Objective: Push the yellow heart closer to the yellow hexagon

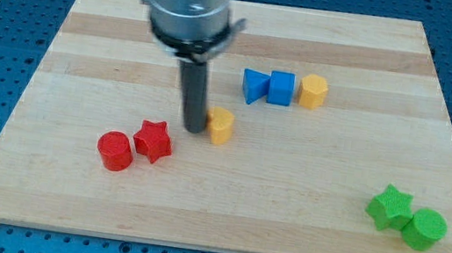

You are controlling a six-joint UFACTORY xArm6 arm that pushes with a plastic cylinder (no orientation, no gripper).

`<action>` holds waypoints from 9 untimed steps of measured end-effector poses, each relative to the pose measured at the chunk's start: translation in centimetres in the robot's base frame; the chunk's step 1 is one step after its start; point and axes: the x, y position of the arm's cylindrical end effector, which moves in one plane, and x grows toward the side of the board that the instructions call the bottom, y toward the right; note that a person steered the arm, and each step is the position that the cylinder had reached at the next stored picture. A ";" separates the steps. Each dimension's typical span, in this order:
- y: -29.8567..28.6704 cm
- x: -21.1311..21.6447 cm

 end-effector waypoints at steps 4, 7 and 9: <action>3.7 2.7; 8.1 4.7; 10.0 4.1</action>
